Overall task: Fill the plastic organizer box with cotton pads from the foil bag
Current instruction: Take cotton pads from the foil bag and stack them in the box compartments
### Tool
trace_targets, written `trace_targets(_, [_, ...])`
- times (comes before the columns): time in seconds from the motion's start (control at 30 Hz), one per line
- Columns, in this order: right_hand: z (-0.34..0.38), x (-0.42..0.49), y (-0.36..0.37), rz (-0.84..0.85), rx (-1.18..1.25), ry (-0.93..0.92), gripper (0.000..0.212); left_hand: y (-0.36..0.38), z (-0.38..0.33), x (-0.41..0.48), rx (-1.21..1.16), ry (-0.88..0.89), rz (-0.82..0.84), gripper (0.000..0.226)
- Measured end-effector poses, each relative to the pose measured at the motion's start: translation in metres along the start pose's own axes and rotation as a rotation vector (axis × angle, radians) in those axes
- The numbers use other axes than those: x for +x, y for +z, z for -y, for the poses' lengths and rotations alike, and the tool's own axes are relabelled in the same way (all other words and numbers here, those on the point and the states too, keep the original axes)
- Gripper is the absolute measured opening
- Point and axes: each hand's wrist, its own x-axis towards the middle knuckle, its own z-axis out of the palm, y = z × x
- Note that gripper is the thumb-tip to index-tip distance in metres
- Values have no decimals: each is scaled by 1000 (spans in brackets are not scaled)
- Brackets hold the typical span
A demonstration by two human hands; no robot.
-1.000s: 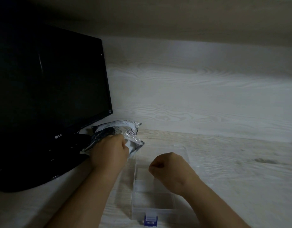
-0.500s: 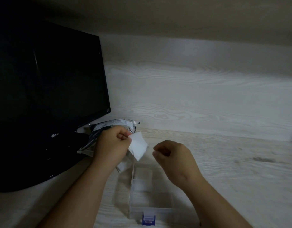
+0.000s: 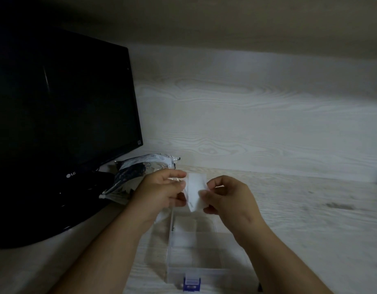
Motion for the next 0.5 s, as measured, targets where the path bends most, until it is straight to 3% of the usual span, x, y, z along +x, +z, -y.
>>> trace_targets(0.33, [0,2,-2,29,0,35,11,4,2,-2,19,-3,61,17])
trace_targets(0.5, [1,3,-3,-36,-5,7,16,3,1,-1,31,6,59,17])
